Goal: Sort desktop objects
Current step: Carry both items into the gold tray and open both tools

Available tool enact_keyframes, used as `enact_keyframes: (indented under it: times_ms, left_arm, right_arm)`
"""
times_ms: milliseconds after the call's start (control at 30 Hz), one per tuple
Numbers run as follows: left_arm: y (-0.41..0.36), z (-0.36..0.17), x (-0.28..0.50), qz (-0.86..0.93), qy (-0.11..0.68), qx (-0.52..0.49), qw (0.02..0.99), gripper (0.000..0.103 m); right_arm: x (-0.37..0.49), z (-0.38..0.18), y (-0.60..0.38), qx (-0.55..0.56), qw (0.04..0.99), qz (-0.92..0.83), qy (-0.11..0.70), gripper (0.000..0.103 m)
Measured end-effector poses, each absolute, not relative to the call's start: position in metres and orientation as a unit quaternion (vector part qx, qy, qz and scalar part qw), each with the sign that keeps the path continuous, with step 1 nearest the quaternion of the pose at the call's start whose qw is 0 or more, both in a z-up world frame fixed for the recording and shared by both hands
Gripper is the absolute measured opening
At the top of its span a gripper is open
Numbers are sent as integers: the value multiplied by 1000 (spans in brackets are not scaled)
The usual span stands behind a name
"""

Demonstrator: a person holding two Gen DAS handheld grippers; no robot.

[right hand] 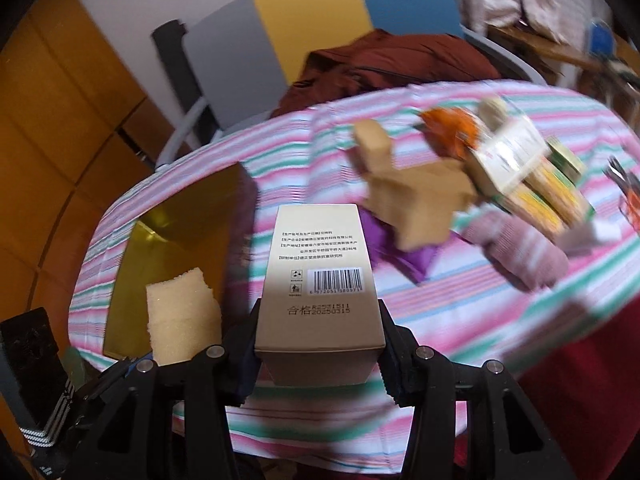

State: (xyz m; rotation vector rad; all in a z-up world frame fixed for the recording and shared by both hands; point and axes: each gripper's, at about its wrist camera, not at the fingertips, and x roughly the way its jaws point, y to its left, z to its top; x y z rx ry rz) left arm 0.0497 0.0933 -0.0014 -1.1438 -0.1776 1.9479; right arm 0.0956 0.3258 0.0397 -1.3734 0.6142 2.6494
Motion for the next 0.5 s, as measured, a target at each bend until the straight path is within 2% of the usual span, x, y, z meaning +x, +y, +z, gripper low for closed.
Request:
enact_keyframes:
  times_ms: [267,500]
  left_arm:
    - [35,-5,-12,818,-105,-464,324,55]
    - [8,-34,-72,832,-102,-491,237,55]
  right_arm:
    - [25,38,266,-461,-9,874,152,50]
    - [-48,2,220,-501,-40,852,144,50]
